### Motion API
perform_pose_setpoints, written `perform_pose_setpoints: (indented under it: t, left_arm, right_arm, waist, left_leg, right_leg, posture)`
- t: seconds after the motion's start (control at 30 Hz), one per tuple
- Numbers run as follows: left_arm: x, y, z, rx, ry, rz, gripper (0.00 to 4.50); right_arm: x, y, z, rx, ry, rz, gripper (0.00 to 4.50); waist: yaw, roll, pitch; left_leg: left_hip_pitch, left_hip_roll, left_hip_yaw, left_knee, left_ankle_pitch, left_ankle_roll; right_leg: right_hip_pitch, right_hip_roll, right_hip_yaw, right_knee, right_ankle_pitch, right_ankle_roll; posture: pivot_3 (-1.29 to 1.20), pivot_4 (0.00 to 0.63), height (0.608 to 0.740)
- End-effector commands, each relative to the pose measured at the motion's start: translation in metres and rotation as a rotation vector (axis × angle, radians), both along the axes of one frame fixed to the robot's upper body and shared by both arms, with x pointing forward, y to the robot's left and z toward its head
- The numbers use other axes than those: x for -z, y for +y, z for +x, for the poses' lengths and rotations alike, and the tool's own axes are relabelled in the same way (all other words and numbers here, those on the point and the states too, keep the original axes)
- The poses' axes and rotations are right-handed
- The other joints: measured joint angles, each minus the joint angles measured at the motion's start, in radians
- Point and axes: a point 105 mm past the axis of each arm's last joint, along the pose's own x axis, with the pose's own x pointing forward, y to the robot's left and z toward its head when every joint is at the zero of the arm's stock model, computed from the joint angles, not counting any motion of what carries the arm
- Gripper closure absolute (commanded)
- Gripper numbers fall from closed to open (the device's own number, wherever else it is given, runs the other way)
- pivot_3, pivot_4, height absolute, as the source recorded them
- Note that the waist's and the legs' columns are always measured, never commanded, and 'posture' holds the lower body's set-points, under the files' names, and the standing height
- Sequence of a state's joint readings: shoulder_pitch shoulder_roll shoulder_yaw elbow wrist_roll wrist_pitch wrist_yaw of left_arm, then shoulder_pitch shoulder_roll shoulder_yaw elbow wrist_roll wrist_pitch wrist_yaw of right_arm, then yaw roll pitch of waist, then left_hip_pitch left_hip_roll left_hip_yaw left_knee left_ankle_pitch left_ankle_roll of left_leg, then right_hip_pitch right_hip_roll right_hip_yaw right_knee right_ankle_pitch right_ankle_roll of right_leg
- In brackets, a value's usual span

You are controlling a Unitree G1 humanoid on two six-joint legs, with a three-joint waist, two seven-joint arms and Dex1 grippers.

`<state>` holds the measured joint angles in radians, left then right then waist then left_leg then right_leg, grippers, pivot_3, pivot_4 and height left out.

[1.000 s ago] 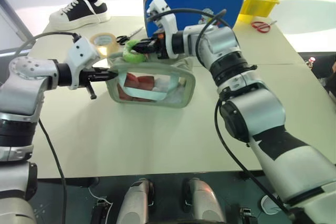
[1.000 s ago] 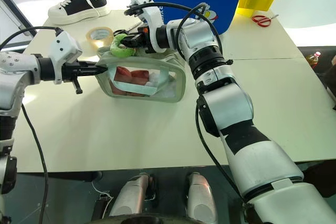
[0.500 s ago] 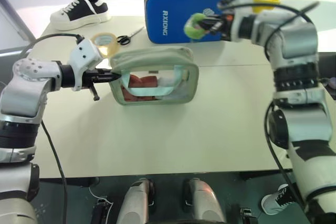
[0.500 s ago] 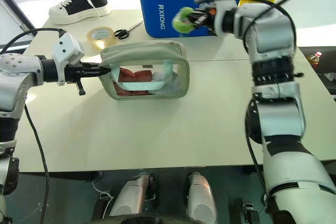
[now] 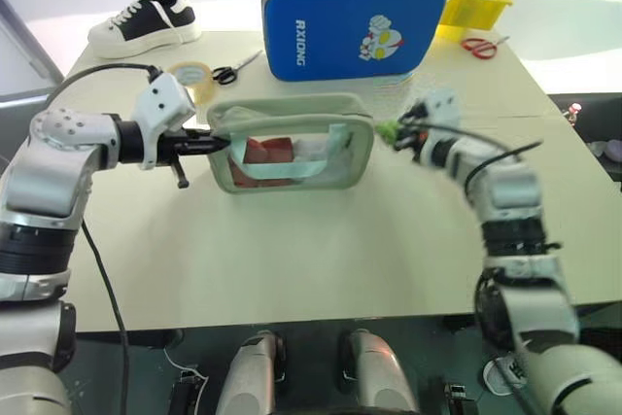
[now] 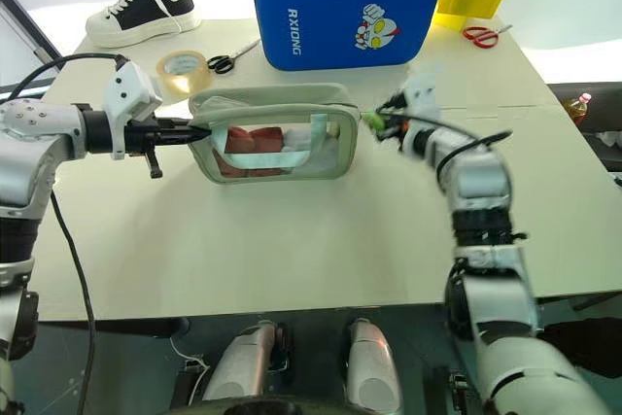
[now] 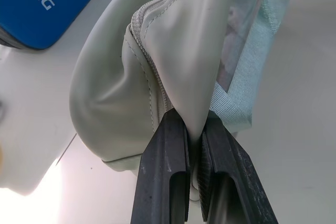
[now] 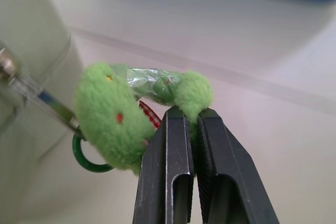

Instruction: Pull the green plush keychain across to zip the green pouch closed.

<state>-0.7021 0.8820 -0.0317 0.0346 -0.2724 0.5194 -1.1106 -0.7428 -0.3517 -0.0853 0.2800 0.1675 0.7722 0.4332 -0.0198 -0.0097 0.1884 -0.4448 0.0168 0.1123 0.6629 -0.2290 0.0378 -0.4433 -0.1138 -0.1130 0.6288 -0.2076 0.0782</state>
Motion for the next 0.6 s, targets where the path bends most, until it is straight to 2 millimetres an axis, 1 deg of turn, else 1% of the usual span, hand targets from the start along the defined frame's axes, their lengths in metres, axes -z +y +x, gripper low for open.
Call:
perform_pose_setpoints:
  t: [0.03,0.07,0.13,0.2,0.23,0.3,0.37,0.4,0.43,0.5,0.53,0.6]
  left_arm:
    - [-0.014,0.003,0.001,-0.010,-0.043,0.010,4.50]
    - [-0.014,0.004,0.001,-0.010,-0.045,0.013,4.50]
    - [-0.015,0.004,0.001,-0.010,-0.048,0.015,4.50]
    - [-0.016,0.004,0.002,-0.012,-0.051,0.014,4.50]
    - [-0.016,0.005,0.002,-0.013,-0.052,0.014,4.50]
    - [-0.016,0.005,0.002,-0.014,-0.053,0.014,4.50]
    - [-0.016,0.005,0.002,-0.015,-0.055,0.014,4.50]
    - [-0.016,0.005,0.002,-0.015,-0.055,0.013,4.50]
    - [-0.016,0.004,0.002,-0.014,-0.056,0.013,4.50]
    - [-0.015,0.005,0.002,-0.014,-0.057,0.013,4.50]
    - [-0.015,0.005,0.002,-0.012,-0.057,0.013,4.50]
    - [-0.014,0.005,0.001,-0.006,-0.054,0.011,4.50]
  right_arm:
    - [-0.001,0.019,-0.002,-0.009,-0.016,0.040,4.44]
    - [0.004,0.024,-0.004,-0.020,-0.004,0.050,4.44]
    - [0.008,0.031,-0.005,-0.034,0.010,0.074,4.44]
    - [0.002,0.032,-0.007,-0.056,-0.001,0.103,4.44]
    - [-0.004,0.033,-0.008,-0.081,-0.008,0.125,4.14]
    - [-0.018,0.025,-0.011,-0.116,-0.029,0.133,3.44]
    - [-0.033,0.003,-0.010,-0.099,-0.070,0.061,2.47]
    - [-0.042,-0.011,-0.009,-0.090,-0.095,0.009,1.84]
    - [-0.051,-0.023,-0.010,-0.088,-0.116,-0.038,1.41]
    - [-0.067,-0.045,-0.016,-0.131,-0.131,-0.121,0.34]
    - [-0.076,-0.051,-0.024,-0.197,-0.132,-0.157,0.04]
    - [-0.090,-0.053,-0.043,-0.344,-0.121,-0.203,0.04]
  waist:
    - [0.000,0.000,0.000]
    - [0.000,0.000,0.000]
    - [0.002,0.000,0.000]
    - [0.003,0.000,0.000]
    - [0.003,0.000,0.000]
    - [0.003,0.000,0.000]
    - [0.006,0.000,0.000]
    - [0.008,0.000,0.000]
    - [0.009,0.001,0.000]
    - [0.008,0.001,0.001]
    - [0.008,0.001,0.001]
    - [0.007,0.001,0.001]
  left_leg:
    - [0.000,0.000,0.000,0.000,0.000,0.000]
    - [0.000,0.000,0.000,0.000,0.000,0.000]
    - [0.000,0.000,0.000,0.000,0.000,0.000]
    - [0.000,0.000,-0.001,0.000,0.000,0.000]
    - [0.000,0.000,-0.001,0.000,0.000,0.000]
    - [0.000,0.000,-0.001,0.000,0.000,0.000]
    - [0.000,0.000,-0.001,0.000,0.000,0.000]
    - [0.000,0.000,-0.001,0.000,0.000,0.001]
    - [0.000,-0.001,-0.001,0.000,-0.001,0.001]
    - [0.000,-0.001,-0.001,0.000,-0.001,0.001]
    - [0.000,-0.001,-0.001,0.000,-0.001,0.001]
    - [0.000,-0.001,-0.001,0.000,-0.001,0.002]
  right_leg:
    - [0.000,0.000,0.000,0.000,0.000,0.000]
    - [0.000,0.000,0.000,0.000,0.000,0.000]
    - [0.000,0.000,0.000,0.000,0.000,0.000]
    - [0.001,0.000,0.000,0.000,0.000,0.000]
    - [0.001,0.000,0.000,0.000,0.000,0.000]
    - [0.001,0.000,0.000,0.000,0.000,0.000]
    - [0.001,0.000,0.000,0.000,0.000,0.000]
    - [0.001,0.000,0.000,-0.001,0.000,0.000]
    - [0.001,0.000,0.000,-0.001,0.000,0.000]
    - [0.001,0.000,0.000,-0.002,-0.001,-0.001]
    - [0.001,0.000,0.000,-0.002,-0.001,-0.001]
    - [0.001,0.000,0.000,-0.003,-0.002,-0.002]
  posture:
    - [0.00,0.150,0.740]
    - [0.00,0.150,0.740]
    - [0.00,0.150,0.740]
    - [0.00,0.150,0.740]
    - [0.00,0.150,0.740]
    - [0.00,0.150,0.740]
    - [0.00,0.150,0.740]
    - [0.00,0.150,0.740]
    - [0.00,0.150,0.740]
    - [0.00,0.150,0.740]
    - [0.00,0.150,0.740]
    - [0.00,0.150,0.740]
